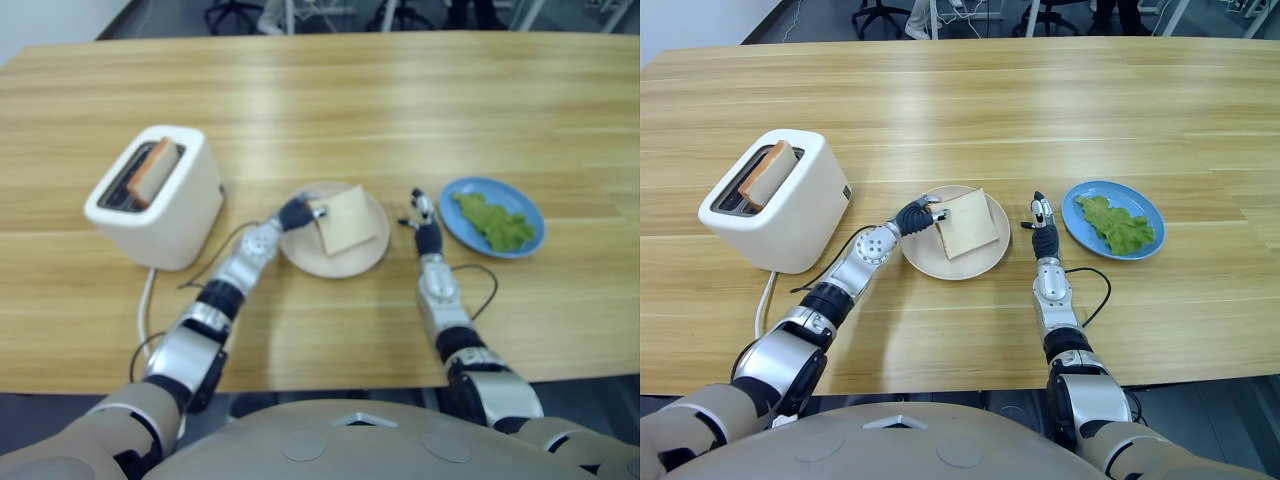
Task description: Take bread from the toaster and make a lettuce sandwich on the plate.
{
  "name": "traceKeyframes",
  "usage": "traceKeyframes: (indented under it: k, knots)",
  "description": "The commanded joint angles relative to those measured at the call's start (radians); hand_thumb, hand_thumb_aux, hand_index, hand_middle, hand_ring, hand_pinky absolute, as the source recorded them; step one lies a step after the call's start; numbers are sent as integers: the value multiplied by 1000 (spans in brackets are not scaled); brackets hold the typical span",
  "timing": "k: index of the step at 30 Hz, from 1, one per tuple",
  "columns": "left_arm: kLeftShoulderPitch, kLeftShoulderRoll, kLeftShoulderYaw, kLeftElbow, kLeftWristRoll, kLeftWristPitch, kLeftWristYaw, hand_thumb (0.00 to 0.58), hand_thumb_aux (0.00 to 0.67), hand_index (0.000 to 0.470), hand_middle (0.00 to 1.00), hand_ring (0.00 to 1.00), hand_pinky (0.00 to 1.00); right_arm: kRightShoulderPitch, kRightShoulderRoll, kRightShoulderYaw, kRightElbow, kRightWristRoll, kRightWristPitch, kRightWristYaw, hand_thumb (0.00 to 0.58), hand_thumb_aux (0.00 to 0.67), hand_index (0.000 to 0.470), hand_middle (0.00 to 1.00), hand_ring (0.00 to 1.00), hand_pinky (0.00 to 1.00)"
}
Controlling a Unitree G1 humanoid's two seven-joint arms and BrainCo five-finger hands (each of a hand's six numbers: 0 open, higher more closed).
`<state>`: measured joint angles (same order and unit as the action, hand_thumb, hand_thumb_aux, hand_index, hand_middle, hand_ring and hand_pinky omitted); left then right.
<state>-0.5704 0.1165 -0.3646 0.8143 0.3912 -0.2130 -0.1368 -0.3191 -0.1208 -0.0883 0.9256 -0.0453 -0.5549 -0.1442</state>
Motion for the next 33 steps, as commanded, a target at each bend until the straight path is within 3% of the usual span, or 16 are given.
traceKeyframes:
  k: [1, 3, 4, 5, 9, 13, 17, 21, 24, 27, 33]
  knots:
    - [-16, 36, -77, 43, 109, 11, 31, 580, 670, 460, 1000, 1000, 1000, 5, 5, 2, 16, -1, 27, 9, 0, 0, 0, 0, 0, 0]
    - [-25, 60, -104, 31, 169, 37, 82, 580, 670, 460, 1000, 1000, 1000, 6, 5, 2, 15, -1, 28, 11, 0, 0, 0, 0, 0, 0]
    - [-30, 75, -117, 20, 204, 58, 113, 408, 305, 209, 671, 671, 671, 6, 6, 3, 14, -2, 29, 12, 0, 0, 0, 0, 0, 0]
    - [-32, 91, -126, 1, 239, 86, 151, 0, 0, 0, 0, 0, 0, 6, 7, 4, 13, -2, 29, 13, 0, 0, 0, 0, 0, 0]
    - [-7, 159, -137, -182, 373, 203, 269, 0, 0, 0, 0, 0, 0, 5, 7, 6, 13, -2, 29, 18, 0, 0, 0, 0, 0, 0]
    - [68, 212, -72, -493, 444, 282, 349, 0, 0, 0, 0, 0, 0, 4, 6, 11, 13, -6, 29, 21, 0, 0, 0, 0, 0, 0]
    - [162, 236, -2, -805, 470, 299, 366, 0, 0, 0, 0, 0, 0, 3, 6, 19, 10, -12, 29, 24, 0, 0, 0, 0, 0, 0]
    - [250, 234, 39, -996, 465, 294, 332, 0, 0, 0, 0, 0, 0, 7, -2, 40, -12, -38, 16, 21, 0, 0, 0, 0, 0, 0]
    - [303, 199, 73, -1005, 358, 256, 311, 0, 0, 0, 0, 0, 0, 24, -28, 69, -95, -98, -3, -1, 0, 0, 0, 0, 0, 0]
    - [345, 124, 118, -864, 136, 181, 265, 0, 0, 0, 0, 0, 0, 65, -111, 78, -326, -217, 16, -52, 0, 0, 0, 0, 0, 0]
    - [414, -3, 220, -610, -164, -14, 229, 0, 0, 0, 0, 0, 0, 83, -393, 18, -669, -511, 202, -119, 0, 0, 0, 0, 0, 0]
